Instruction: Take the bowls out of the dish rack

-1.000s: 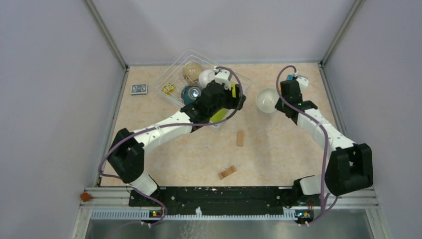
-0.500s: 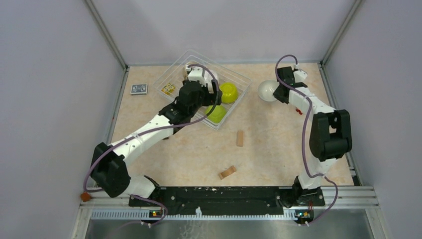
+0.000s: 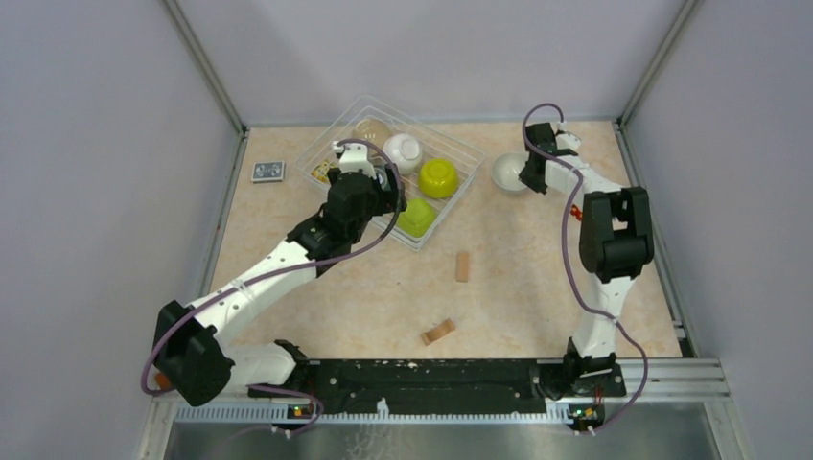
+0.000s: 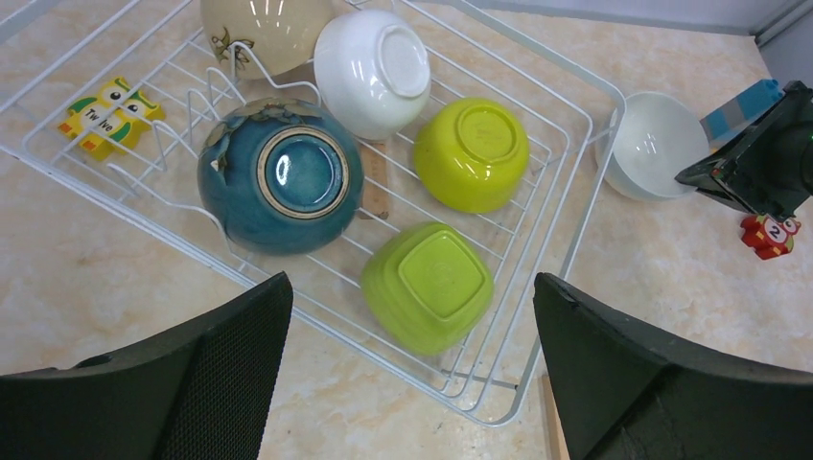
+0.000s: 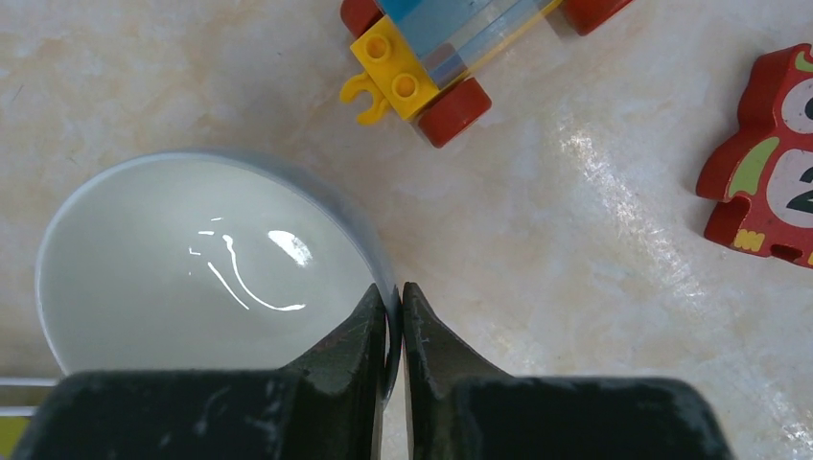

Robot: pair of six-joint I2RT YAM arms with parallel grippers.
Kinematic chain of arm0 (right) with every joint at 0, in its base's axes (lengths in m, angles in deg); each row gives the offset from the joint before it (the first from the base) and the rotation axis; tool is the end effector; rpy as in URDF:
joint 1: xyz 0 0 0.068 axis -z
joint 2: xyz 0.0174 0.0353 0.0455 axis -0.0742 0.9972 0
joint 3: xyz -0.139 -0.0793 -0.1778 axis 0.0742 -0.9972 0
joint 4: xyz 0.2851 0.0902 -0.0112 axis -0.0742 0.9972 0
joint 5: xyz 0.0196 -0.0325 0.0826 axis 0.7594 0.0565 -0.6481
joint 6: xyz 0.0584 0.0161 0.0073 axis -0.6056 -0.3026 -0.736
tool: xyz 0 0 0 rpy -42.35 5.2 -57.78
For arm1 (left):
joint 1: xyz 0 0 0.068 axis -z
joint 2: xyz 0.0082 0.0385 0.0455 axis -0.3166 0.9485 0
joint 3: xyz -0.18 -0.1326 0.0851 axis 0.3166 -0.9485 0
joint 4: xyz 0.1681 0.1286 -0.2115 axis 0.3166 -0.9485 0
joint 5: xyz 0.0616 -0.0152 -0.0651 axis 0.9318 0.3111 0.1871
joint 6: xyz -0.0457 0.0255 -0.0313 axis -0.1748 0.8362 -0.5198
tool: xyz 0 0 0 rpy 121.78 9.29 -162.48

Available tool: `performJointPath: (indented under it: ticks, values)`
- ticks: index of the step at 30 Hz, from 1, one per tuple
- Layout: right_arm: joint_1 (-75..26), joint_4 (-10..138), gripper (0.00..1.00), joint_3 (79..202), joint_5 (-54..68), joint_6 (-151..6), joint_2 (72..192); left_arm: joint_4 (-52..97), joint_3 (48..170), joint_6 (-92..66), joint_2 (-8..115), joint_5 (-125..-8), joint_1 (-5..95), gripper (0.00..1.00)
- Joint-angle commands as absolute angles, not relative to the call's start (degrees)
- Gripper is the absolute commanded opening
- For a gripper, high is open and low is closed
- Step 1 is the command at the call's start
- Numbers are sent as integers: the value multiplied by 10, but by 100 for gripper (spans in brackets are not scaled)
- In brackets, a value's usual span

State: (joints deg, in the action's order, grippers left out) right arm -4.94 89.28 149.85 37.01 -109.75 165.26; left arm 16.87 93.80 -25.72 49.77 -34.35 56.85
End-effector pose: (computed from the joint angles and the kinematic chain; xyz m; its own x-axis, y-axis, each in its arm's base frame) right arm 0.4554 0.0564 0.1387 -0.5349 0.5680 -0.6255 0.6111 0.7713 0.1778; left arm 0.2844 -0.2020 0.2815 -0.3346 -0.2094 -0.9188 0.1462 0.9517 -0.2701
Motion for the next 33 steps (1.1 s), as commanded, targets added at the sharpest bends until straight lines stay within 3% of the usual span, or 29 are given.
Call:
performJointPath:
  ticks: [1,4,7,9,21,33]
  values:
    - [-40,873,10,1535,366,-1100,1654,194,924,-261,480,-316,568,99]
    - [-36,869,22,1531,356,-1091,1655,196,924,-261,486,-314,568,99]
    - [-34,867,51,1527,358,-1079,1644,194,925,-262,489,-313,568,99]
    - [-34,862,61,1519,365,-1067,1629,193,924,-261,489,-312,568,99]
    - [-40,786,71,1410,373,-974,1458,182,968,-259,535,-378,533,99]
    - [-90,622,74,1183,115,-907,1243,153,1013,-207,605,-517,439,99]
